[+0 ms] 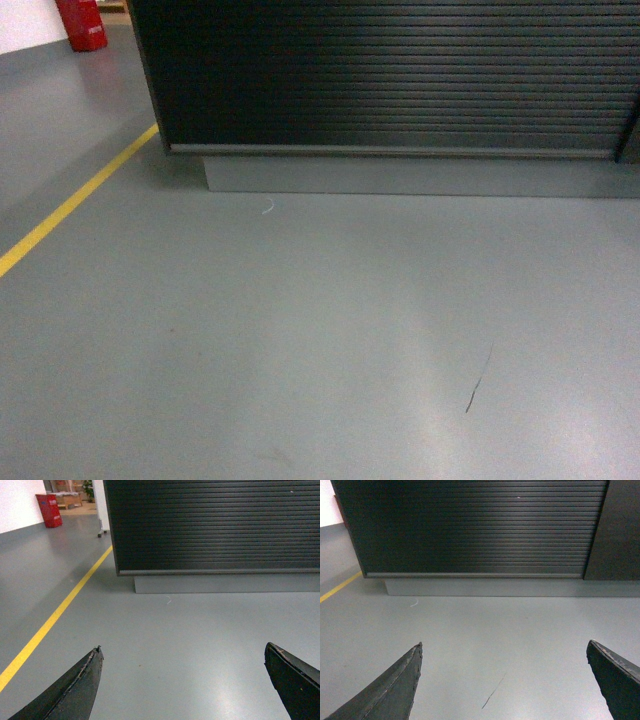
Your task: Place dark red mango on scale at checkout
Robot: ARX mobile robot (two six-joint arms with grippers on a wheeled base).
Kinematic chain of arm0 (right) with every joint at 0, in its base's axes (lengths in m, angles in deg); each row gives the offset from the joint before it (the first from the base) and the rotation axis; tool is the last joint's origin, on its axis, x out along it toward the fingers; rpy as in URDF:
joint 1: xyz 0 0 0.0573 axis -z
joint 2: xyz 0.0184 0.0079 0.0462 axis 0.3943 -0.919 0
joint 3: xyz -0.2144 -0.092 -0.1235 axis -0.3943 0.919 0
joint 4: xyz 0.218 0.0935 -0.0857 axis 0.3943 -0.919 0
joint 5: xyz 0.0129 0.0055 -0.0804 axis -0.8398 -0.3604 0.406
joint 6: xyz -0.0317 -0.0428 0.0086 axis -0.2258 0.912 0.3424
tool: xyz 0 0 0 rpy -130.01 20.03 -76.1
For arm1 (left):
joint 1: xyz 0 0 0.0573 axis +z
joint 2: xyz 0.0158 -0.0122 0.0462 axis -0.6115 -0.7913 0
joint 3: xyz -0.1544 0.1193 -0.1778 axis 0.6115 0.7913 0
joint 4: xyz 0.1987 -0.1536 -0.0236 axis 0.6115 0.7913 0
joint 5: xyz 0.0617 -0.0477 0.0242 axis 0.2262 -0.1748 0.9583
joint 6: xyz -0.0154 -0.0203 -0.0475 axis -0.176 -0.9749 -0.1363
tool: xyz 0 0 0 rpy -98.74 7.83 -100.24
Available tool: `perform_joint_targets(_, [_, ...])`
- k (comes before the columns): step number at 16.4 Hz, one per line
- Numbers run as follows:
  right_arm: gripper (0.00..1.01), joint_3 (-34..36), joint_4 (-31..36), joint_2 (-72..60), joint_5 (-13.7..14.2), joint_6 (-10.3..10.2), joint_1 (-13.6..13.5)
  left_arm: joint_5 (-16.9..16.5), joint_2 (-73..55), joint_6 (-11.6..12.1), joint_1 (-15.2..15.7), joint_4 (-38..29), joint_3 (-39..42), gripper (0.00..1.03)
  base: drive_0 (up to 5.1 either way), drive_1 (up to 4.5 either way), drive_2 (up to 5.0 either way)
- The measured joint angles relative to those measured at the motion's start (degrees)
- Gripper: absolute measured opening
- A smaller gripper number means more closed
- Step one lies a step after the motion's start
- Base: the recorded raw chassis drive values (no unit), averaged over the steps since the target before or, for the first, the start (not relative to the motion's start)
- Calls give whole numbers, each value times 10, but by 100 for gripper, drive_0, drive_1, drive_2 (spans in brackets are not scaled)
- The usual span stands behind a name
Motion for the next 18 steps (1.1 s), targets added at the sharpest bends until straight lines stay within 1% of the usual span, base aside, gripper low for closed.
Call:
perform_joint_targets(6, [98, 0, 0, 0, 0, 0, 0, 0, 0, 0, 0, 0, 0, 98, 4, 301, -293])
perform_joint_targets(18, [98, 0, 0, 0, 0, 0, 0, 0, 0, 0, 0, 0, 0, 98, 6, 350, -337])
